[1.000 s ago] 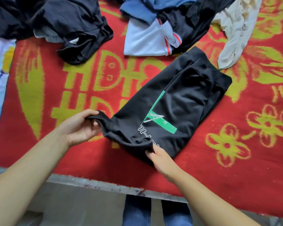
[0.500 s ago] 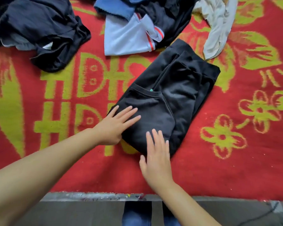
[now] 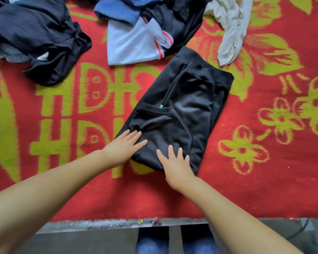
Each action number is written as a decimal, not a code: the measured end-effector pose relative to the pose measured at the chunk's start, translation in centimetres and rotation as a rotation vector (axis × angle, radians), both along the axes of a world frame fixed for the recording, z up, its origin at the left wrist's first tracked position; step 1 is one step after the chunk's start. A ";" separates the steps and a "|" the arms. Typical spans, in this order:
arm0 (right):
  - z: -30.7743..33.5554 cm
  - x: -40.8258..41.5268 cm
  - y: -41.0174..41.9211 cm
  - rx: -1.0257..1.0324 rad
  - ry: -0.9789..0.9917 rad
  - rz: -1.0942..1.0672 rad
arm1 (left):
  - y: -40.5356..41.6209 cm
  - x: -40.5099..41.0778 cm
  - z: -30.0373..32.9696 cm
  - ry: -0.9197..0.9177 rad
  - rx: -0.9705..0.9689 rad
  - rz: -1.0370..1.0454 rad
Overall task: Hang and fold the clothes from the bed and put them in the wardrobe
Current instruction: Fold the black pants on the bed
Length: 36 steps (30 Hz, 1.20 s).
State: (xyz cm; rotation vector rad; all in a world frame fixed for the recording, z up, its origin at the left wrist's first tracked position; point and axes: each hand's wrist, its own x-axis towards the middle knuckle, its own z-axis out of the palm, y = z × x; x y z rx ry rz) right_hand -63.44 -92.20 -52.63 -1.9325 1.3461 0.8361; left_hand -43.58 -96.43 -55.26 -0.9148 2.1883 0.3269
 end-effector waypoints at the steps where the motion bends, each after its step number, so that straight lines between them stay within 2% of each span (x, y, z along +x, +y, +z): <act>1: 0.9 -1.3 -0.3 0.093 -0.029 0.033 | 0.6 -1.0 1.3 -0.003 0.068 0.003; 5: 4.8 -7.0 0.1 0.470 -0.184 0.178 | 4.3 -5.5 6.6 0.012 0.531 0.069; 8: 6.8 -10.0 0.9 0.660 -0.318 0.134 | 5.2 -7.7 8.7 0.076 0.922 0.226; 10: 6.9 -11.7 -0.1 0.668 -0.357 0.041 | 3.5 -7.4 8.1 0.116 0.997 0.363; 12: 6.2 -13.4 -2.5 0.578 -0.417 -0.122 | 0.7 -6.1 7.5 0.205 0.972 0.575; 15: 4.7 -14.8 -7.1 0.374 -0.540 -0.554 | -4.1 -3.1 6.3 0.432 0.951 1.047; 16: 4.0 -14.8 -8.5 0.267 -0.561 -0.665 | -5.3 -2.4 5.7 0.514 0.932 1.201; 18: 2.3 -13.9 -10.5 0.013 -0.535 -0.794 | -6.8 -2.1 3.7 0.691 0.759 1.474; 21: 0.5 -12.3 -10.6 -0.178 -0.417 -0.920 | -6.4 -3.7 -0.6 0.815 0.292 1.792; 23: 0.1 -11.6 -9.0 -0.296 -0.344 -0.961 | -4.4 -5.4 -2.3 0.809 0.030 1.882; 26: 0.0 -11.0 -5.9 -0.462 -0.274 -1.048 | -1.3 -7.3 -2.3 0.824 -0.199 1.830; 30: -2.7 -12.0 -5.5 -0.547 -0.336 -1.135 | -1.2 -7.4 -2.6 0.849 -0.394 1.680; 34: -4.7 -12.6 -7.2 -0.455 -0.273 -1.146 | -3.1 -7.8 -4.1 0.574 -0.374 1.628; 36: -4.3 -12.5 -7.2 -0.474 -0.203 -1.068 | -3.3 -7.9 -3.9 0.523 -0.373 1.582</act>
